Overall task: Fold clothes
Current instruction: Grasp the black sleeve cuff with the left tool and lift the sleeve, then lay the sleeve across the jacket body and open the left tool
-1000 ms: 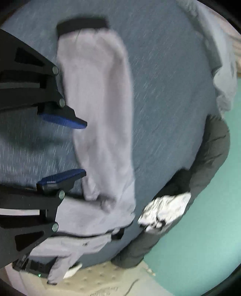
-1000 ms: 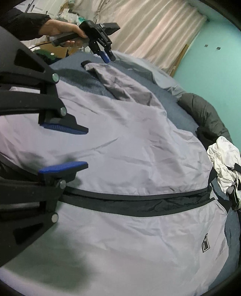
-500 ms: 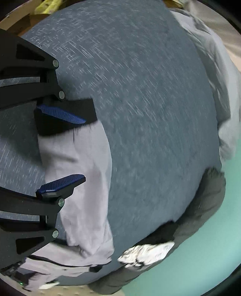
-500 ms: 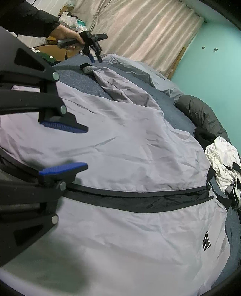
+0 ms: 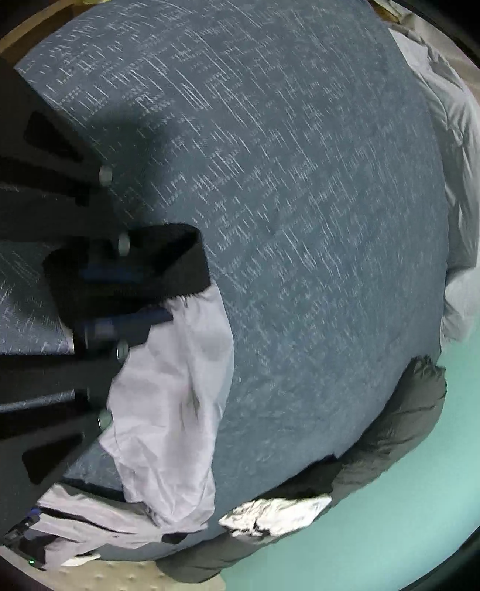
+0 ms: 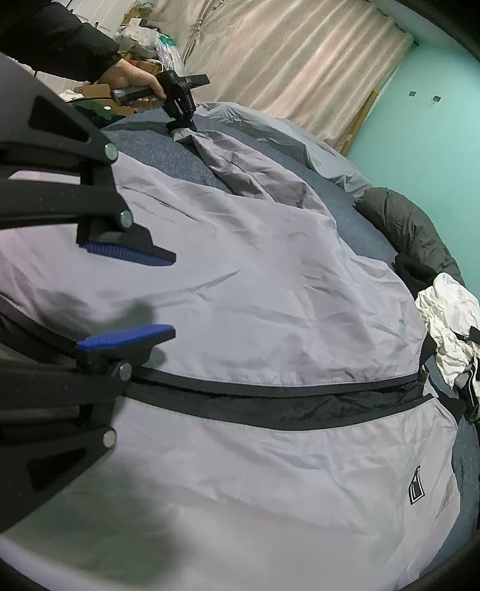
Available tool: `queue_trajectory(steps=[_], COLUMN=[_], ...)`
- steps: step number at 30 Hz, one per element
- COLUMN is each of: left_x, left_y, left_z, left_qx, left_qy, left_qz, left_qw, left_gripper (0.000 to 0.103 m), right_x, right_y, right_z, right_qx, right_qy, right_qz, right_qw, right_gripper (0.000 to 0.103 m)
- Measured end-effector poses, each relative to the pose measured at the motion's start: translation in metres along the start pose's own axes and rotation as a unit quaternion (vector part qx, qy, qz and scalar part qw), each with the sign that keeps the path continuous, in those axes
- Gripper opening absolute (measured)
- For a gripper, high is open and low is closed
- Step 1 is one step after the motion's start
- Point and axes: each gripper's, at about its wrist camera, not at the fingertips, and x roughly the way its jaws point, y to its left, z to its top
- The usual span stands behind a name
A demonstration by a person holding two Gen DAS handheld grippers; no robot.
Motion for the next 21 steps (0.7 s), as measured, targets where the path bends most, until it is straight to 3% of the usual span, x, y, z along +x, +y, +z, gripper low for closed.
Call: queue_trajectory(steps=[9,14,21], left_x=[-0.065,-0.066,-0.011], left_y=[-0.024,-0.030,0.006], left_z=[0.060,0.079,0.046], left_qx=[0.050,0.048,0.016], left_qy=[-0.099,-0.086,-0.013], left_qz=[0.015,0.020,0.049], left_qw=[0.9937,0.9950,0.9986], left_gripper=[0.004,0.004,0.004], right_x=[0.003,0.004,0.004], right_y=[-0.003,-0.004,-0.002], right_z=[0.000,0.001,0.002], right_qx=[0.000,-0.001,0.000], right_qy=[0.005,0.006,0.005], right_qz=[-0.002,-0.003,0.000], right_qw=[1.000,1.000,1.000], right_gripper=[0.033,0.033,0.033])
